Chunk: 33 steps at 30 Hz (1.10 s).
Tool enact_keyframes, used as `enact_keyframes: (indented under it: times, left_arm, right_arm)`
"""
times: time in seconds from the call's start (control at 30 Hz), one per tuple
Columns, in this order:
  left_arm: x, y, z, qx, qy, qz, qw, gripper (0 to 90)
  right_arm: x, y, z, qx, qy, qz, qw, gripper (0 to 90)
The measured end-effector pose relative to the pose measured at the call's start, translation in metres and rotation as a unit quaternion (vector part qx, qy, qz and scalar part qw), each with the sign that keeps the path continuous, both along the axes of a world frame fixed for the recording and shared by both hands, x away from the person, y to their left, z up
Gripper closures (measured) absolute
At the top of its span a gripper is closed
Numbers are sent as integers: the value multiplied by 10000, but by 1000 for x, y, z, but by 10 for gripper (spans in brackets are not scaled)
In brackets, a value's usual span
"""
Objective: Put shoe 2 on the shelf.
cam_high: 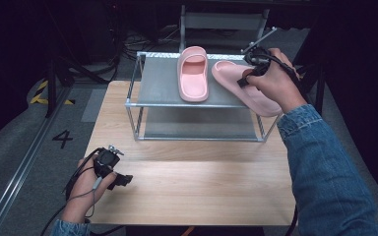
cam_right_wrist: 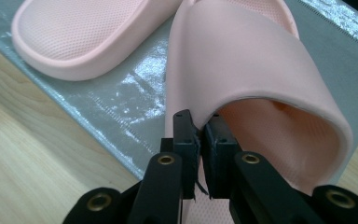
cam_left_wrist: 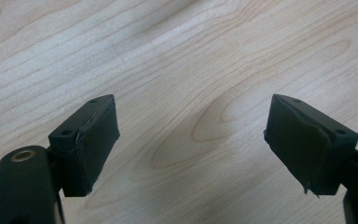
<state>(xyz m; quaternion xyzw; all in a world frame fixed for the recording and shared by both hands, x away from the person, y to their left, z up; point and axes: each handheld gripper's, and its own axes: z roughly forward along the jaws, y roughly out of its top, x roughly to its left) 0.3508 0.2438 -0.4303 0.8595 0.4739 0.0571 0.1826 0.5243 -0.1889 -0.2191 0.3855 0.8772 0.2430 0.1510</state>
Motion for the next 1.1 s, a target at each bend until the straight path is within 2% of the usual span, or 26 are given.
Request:
enact_keyframes:
  times: [0.1,0.4,0.43,0.47,0.5,0.6,0.63,0.67,0.7,0.77,0.93,1.03,1.1]
  left_arm:
    - [0,0,0,12,-11,0,10000,178]
    - [1,-2,-1,16,29,-85,10000,179]
    - [2,-3,-1,6,18,-111,9999,179]
    - [2,-3,-1,6,18,-111,9999,178]
    - [4,-4,0,35,8,-177,9998,179]
    - [5,-5,-1,-1,61,-200,9998,178]
    - [6,-4,0,8,70,-192,9998,179]
    - [7,-4,0,-4,71,-192,9998,179]
    - [9,-4,1,21,70,-178,9998,178]
    - [11,-4,1,-6,75,-206,9998,179]
    - [17,-4,3,-57,120,-235,9996,178]
    - [21,-6,3,13,131,-274,9995,179]
    - [23,-8,3,-19,144,-321,9994,179]
  right_arm:
    - [5,6,-2,-135,35,-14,9999,852]
    - [14,17,-8,-277,33,-54,9996,840]
    - [14,18,-10,-213,-29,-19,9998,800]
    - [14,18,-10,-213,-29,-19,9998,800]
    - [11,18,-10,-219,-38,19,9998,736]
    - [6,17,-10,-159,-33,100,9998,692]
    - [0,14,-8,-126,-188,135,9997,663]
    - [0,14,-8,-126,-188,135,9997,663]
    - [-8,9,-5,-5,-270,145,9995,646]
    - [-11,6,-4,68,-279,135,9995,644]
    - [-27,-15,3,162,-361,7,9992,634]
    - [-34,-24,6,181,-383,-50,9991,638]
    - [-45,-41,10,209,-387,-166,9989,654]
